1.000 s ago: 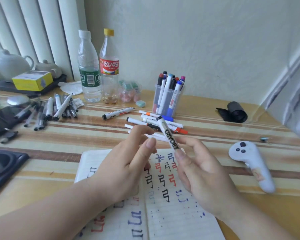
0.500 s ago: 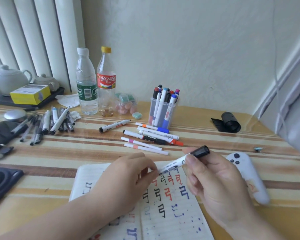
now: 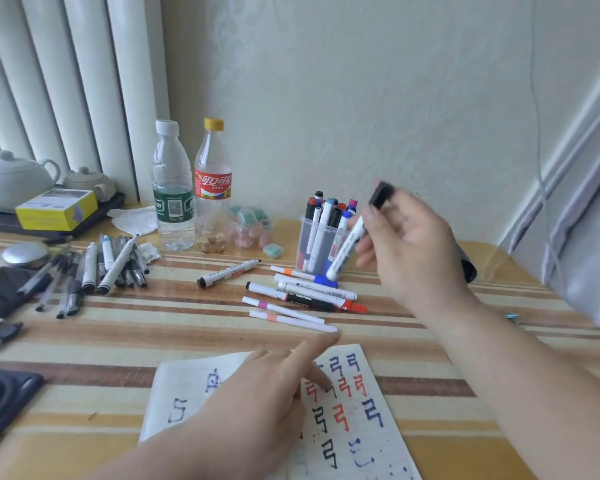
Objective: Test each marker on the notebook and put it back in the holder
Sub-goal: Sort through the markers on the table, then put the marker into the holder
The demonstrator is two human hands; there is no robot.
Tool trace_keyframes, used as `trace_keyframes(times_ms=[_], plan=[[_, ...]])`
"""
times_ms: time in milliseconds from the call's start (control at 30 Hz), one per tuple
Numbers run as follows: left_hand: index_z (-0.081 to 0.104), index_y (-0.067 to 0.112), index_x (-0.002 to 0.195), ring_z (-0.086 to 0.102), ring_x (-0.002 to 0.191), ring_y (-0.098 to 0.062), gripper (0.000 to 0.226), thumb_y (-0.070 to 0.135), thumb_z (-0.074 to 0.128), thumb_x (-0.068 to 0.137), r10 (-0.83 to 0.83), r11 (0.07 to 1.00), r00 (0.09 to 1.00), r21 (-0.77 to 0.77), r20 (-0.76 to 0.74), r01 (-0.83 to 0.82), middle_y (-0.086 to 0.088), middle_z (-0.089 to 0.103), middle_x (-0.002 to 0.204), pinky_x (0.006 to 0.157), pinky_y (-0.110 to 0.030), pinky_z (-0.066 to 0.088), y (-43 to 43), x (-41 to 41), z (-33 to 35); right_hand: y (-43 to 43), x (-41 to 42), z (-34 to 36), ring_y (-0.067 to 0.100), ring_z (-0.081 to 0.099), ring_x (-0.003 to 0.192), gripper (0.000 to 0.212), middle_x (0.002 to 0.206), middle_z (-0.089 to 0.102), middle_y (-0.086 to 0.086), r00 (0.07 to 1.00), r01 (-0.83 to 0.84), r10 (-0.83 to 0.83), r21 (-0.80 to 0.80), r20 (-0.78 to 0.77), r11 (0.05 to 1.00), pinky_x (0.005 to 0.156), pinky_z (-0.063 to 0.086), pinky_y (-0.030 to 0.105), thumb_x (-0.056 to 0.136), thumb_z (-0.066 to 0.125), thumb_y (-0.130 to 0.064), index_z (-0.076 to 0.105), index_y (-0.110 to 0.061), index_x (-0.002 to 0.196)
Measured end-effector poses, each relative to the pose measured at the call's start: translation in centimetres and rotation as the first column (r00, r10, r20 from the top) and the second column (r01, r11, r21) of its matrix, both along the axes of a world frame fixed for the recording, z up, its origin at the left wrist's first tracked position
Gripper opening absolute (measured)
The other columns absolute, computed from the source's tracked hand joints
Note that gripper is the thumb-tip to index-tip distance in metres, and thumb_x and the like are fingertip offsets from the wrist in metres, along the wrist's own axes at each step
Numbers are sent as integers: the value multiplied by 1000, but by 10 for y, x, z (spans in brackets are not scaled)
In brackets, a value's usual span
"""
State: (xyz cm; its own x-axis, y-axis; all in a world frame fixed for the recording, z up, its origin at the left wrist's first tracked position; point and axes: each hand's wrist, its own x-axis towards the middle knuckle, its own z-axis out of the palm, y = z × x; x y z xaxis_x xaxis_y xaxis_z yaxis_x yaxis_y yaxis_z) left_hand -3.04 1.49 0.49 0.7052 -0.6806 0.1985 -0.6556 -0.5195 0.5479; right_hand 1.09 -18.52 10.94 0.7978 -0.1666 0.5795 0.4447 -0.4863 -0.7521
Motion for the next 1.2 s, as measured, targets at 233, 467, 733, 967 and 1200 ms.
trace_keyframes(times_ms=[233, 467, 733, 967, 1200], plan=[[6, 60, 147, 42, 103, 15, 90, 8, 39, 81, -14, 997, 994, -73, -108, 6, 43, 57, 121, 90, -5, 27, 0, 6, 0, -6, 99, 51, 11, 65, 59, 45, 79, 68, 4, 976, 93, -92, 7, 196, 996, 57, 57, 24, 101, 56, -12, 47, -22, 144], [7, 63, 140, 45, 98, 10, 87, 10, 40, 79, -1, 995, 991, -100, -136, -12, 50, 48, 123, 86, -4, 28, -1, 10, 2, -15, 148, 45, 27, 67, 81, 40, 84, 65, 0, 986, 139, -112, -241, 121, 961, 81, 60, 46, 95, 61, -19, 60, -29, 134], [-4, 77, 129, 46, 101, 7, 90, 17, 35, 75, -3, 994, 991, -105, -133, -11, 47, 53, 121, 87, -5, 29, -1, 11, 1, -10, 153, 49, 19, 63, 79, 41, 91, 71, 8, 992, 87, -46, -361, 122, 928, 84, 54, 27, 95, 64, -16, 62, -24, 135], [6, 68, 134, 46, 99, 13, 85, 13, 36, 76, 3, 996, 995, -87, -99, -11, 45, 55, 123, 88, -3, 27, -1, 11, 0, -8, 160, 33, 12, 56, 80, 41, 83, 59, -9, 988, 137, -155, -411, -10, 901, 78, 40, 17, 95, 69, -20, 64, -23, 135], [14, 59, 141, 45, 102, 9, 82, 12, 38, 77, 16, 996, 995, -80, -96, -24, 43, 53, 125, 88, -3, 27, -1, 11, -1, -10, 150, -6, 26, 67, 99, 39, 98, 73, 11, 993, 38, -83, -438, -85, 898, 91, 51, 29, 100, 60, -20, 62, -27, 138]])
